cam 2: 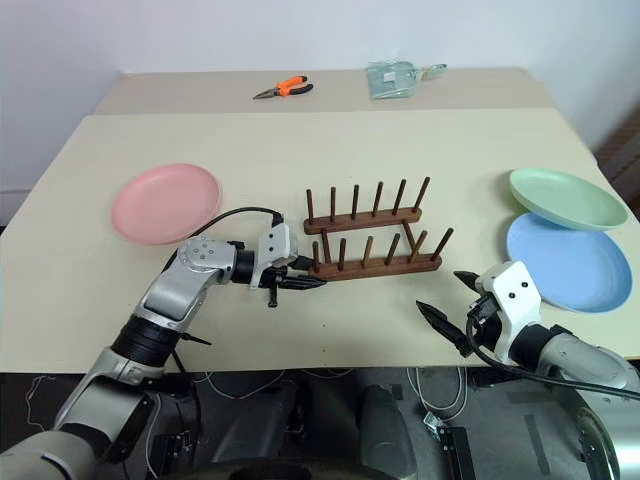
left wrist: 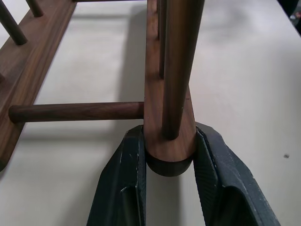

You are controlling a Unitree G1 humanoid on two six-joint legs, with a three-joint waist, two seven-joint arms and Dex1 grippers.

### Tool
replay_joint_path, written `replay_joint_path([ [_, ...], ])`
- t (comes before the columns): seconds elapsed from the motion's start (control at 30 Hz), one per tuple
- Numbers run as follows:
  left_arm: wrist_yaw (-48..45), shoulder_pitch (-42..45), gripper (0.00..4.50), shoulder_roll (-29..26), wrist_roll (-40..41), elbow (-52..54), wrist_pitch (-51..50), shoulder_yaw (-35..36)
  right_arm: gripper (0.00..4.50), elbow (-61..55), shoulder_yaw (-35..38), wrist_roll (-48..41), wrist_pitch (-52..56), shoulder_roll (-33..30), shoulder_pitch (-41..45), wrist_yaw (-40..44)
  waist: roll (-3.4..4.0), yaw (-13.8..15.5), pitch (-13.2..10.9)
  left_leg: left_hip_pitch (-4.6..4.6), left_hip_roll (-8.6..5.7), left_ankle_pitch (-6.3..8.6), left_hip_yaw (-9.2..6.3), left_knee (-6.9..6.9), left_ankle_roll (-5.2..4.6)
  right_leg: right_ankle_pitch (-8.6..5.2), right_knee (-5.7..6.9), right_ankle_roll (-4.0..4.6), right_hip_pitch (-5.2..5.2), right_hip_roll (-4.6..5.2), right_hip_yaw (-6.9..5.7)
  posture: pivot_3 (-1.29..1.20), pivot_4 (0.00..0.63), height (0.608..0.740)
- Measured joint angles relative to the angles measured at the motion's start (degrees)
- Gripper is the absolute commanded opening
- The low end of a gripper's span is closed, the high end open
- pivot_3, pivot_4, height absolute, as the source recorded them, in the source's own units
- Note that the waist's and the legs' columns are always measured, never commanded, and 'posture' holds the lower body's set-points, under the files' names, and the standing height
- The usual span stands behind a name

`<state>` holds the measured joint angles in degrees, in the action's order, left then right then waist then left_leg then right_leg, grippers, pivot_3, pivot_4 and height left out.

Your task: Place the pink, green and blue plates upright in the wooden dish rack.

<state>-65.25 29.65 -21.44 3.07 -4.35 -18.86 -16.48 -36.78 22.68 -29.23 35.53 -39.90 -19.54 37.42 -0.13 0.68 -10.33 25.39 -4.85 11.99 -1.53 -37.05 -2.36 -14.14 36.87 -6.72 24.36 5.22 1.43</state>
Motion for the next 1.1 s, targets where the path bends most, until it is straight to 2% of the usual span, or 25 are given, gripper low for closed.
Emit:
replay_joint_path([
  [0.03,0.8,0.0,2.57,-0.3,-0.2,-0.3,0.1,-0.1,4.50,0.2,-0.7,0.6,-0.3,0.0,0.0,0.0,0.00,0.0,0.0,-0.01,0.00,0.00,0.00,0.00,-0.01,0.00,0.01,0.00,0.00,-0.01,-0.01,0.00,0.150,0.719],
  [0.07,1.4,0.0,2.57,-0.7,-0.5,-0.7,0.2,-0.2,4.50,0.5,-1.3,1.0,-0.6,0.0,0.0,0.1,0.00,0.0,0.0,-0.01,0.00,-0.01,0.00,0.00,-0.01,0.00,0.01,-0.01,0.00,-0.01,-0.01,0.00,0.150,0.719],
  [0.17,2.2,-0.1,2.60,-3.5,-0.2,-1.3,-0.6,0.4,3.75,1.2,-3.5,2.2,-1.1,0.0,0.0,0.2,0.00,0.0,0.0,-0.01,0.00,-0.01,0.00,0.00,-0.01,0.00,0.02,-0.01,0.01,-0.01,-0.01,0.00,0.150,0.719],
  [0.23,2.2,-1.3,2.60,-5.9,0.2,-0.3,-1.4,1.7,2.85,1.1,-4.3,3.2,-1.5,0.0,0.2,0.0,0.00,-0.1,0.0,-0.01,0.00,0.00,0.00,0.01,0.00,0.00,0.00,0.00,0.02,-0.01,-0.01,0.00,0.150,0.719],
  [0.33,1.6,-5.3,1.76,-10.5,2.4,4.1,-3.4,4.3,1.26,1.4,-5.6,5.0,-1.8,0.0,0.2,-0.7,0.02,-0.1,0.0,-0.01,0.01,0.03,0.00,0.05,0.05,-0.01,0.01,0.03,0.04,0.00,-0.01,0.00,0.150,0.719],
  [0.4,1.0,-7.7,0.81,-12.9,4.1,7.2,-5.4,5.3,0.27,2.0,-6.8,6.1,-2.2,0.2,0.5,-1.2,0.04,-0.1,0.0,-0.02,0.01,0.07,0.00,0.04,0.13,-0.02,0.00,0.04,0.03,0.04,-0.01,0.00,0.150,0.719],
  [0.43,0.2,-9.1,0.26,-13.8,5.2,9.1,-6.7,5.5,0.00,2.5,-7.4,6.8,-2.4,0.2,0.7,-1.3,0.04,-0.1,0.0,-0.01,0.01,0.08,0.00,0.04,0.13,-0.03,-0.03,0.06,0.02,0.04,-0.01,0.00,0.150,0.719],
  [0.47,-0.4,-10.1,0.07,-14.2,6.3,10.8,-8.0,5.4,0.00,3.0,-8.2,7.5,-2.7,0.2,1.0,-1.5,0.04,0.0,0.0,-0.01,0.01,0.09,0.00,0.04,0.14,-0.03,-0.06,0.07,0.01,0.05,-0.02,0.00,0.150,0.719],
  [0.57,0.5,-10.9,0.07,-12.9,7.1,13.8,-11.1,3.6,0.00,4.5,-11.0,9.7,-3.2,0.3,3.0,-2.4,0.04,0.2,0.0,-0.02,0.00,0.09,-0.01,0.03,0.14,-0.04,-0.16,0.08,-0.01,0.10,-0.11,0.00,0.150,0.719],
  [0.7,4.4,-10.8,0.07,-6.0,7.5,16.2,-13.5,-1.2,0.00,8.1,-15.1,14.8,-4.5,0.5,6.5,-5.3,0.03,0.1,0.0,-0.01,-0.06,0.14,0.00,0.02,0.05,-0.01,-0.36,0.05,-0.05,0.12,-0.13,0.00,0.150,0.719],
  [0.87,15.4,-7.3,0.07,-0.1,0.5,10.3,-8.0,-5.5,0.00,14.7,-18.6,20.2,-5.7,1.7,14.4,-9.3,-0.04,0.1,0.2,-0.23,-0.06,0.12,-0.01,-0.01,0.08,0.03,-0.34,0.10,-0.40,0.09,-0.16,0.00,0.150,0.719],
  [1.0,24.5,-4.5,0.07,4.9,-1.9,3.4,-5.9,-4.7,0.00,22.1,-21.7,24.1,-7.6,2.8,21.4,-11.3,-0.12,0.0,0.3,-0.74,-0.06,0.15,-0.06,0.05,0.05,0.03,-0.55,0.09,-0.89,0.08,-0.25,0.00,0.150,0.719],
  [1.1,28.5,-2.2,0.07,6.6,-2.6,-1.2,-3.9,-4.0,0.00,28.7,-23.2,26.7,-9.2,3.7,27.0,-12.7,-0.14,-0.1,0.3,-0.97,-0.06,0.17,-0.06,0.12,0.03,0.03,-0.61,0.07,-1.02,0.07,-0.29,0.00,0.150,0.719],
])
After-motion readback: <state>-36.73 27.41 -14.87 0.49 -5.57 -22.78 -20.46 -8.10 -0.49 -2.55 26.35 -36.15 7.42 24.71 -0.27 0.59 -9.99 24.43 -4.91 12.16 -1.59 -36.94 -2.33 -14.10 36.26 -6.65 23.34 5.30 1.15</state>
